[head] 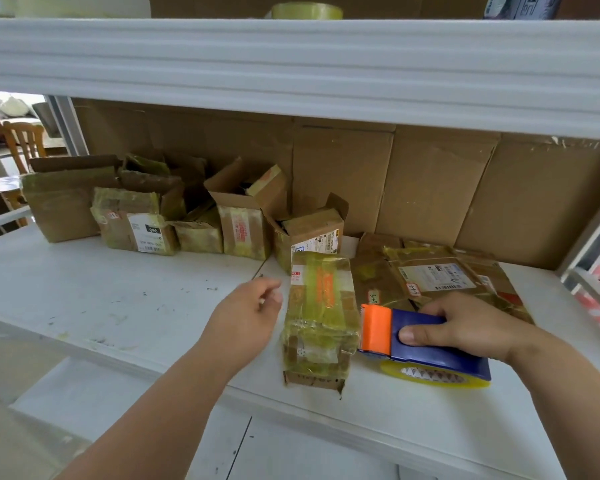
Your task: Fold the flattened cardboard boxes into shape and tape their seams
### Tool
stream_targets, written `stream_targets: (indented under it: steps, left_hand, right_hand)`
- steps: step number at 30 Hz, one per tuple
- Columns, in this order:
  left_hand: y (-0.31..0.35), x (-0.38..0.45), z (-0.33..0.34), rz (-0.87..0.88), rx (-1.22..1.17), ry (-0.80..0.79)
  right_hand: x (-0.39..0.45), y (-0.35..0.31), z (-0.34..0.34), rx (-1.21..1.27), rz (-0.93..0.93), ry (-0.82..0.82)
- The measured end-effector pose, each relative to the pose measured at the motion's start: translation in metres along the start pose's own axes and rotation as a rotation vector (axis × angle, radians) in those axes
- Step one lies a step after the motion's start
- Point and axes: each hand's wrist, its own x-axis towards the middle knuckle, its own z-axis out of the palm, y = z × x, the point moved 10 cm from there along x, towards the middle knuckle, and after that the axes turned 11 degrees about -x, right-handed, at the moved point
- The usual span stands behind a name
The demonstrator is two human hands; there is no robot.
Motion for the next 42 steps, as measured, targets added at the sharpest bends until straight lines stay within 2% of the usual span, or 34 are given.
stream_targets:
  steps: [3,6,8,25,28,33,37,42]
  left_hand:
    - [0.052,-0.005,0.02,0.304,0.141,-0.14]
    - [0.052,-0.006,0.058,0.318,0.426,-0.373]
    - [0.046,-0.006,0.068,0.287,0.442,-0.423]
    - [0.033,0.002,0.062,0.278,0.305,-0.425]
    - [0.032,0.002,0.061,0.279,0.3,-0.416]
    - [0.033,0.004,0.062,0.277,0.288,-0.404]
    - [0.034,0.002,0.062,0.289,0.288,-0.383]
    - [0.034,0.0,0.062,0.288,0.272,-0.373]
  right_hand:
    - [-0.001,-0.003,0.001,-0.004,-0.023,0.005]
    - [-0.002,-0.006,-0.001,-0.019,-0.048,0.026]
    - [-0.003,-0.004,-0.001,-0.037,-0.062,0.052]
    - [-0.023,0.026,-0.011,-0.013,-0.086,0.113]
    - [-0.022,0.024,-0.013,-0.083,-0.093,0.122]
    - [-0.024,0.007,-0.023,-0.374,-0.112,0.137]
    - [-0.018,-0.002,-0.022,-0.422,-0.048,0.092]
    - [-0.006,0.001,-0.013,-0.307,0.013,0.001]
